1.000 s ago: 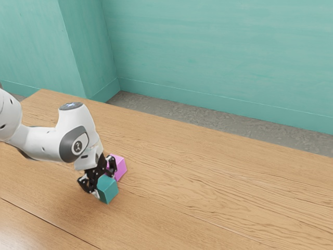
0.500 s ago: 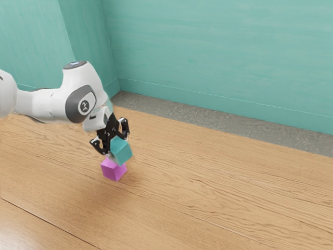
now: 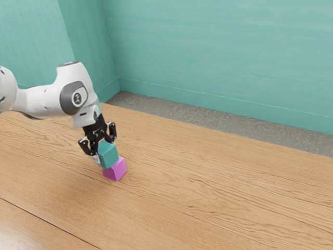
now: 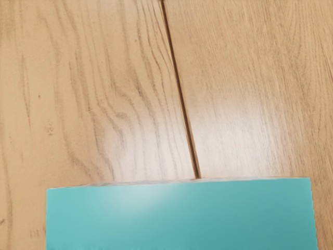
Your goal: Pick up the blue block with one arm, and put the blue block on the pink block with one arm
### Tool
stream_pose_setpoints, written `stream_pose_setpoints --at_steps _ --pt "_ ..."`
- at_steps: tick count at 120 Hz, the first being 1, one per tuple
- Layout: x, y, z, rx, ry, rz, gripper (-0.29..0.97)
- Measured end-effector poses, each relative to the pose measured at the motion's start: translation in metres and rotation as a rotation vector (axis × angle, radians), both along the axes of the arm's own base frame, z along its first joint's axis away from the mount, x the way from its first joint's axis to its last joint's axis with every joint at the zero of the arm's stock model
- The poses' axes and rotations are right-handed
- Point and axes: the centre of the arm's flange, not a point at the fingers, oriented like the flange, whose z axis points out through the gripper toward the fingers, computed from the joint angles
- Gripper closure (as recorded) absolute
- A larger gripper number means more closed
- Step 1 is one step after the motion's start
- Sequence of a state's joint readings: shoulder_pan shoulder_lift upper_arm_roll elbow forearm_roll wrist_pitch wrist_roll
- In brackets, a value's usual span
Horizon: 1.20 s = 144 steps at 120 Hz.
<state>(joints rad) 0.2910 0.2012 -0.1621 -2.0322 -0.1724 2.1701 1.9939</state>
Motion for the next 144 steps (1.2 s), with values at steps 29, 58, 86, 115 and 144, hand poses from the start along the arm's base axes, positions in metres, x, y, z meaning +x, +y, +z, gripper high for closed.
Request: stream_pose_setpoints --at_steps 29,58,86,115,144 --pt "0.008 0.003 -0.001 -0.015 0.003 0.005 0.37" --pt "0.018 0.007 0.001 -0.025 -0.004 0.006 0.30" --pt "0.017 0.008 -0.005 -0.030 0.014 0.005 0.11" --pt "-0.011 -0.005 0.127 0.012 -0.123 -0.009 0.04" --pt "-0.052 -0.089 0.307 0.228 -0.104 0.032 0.01"
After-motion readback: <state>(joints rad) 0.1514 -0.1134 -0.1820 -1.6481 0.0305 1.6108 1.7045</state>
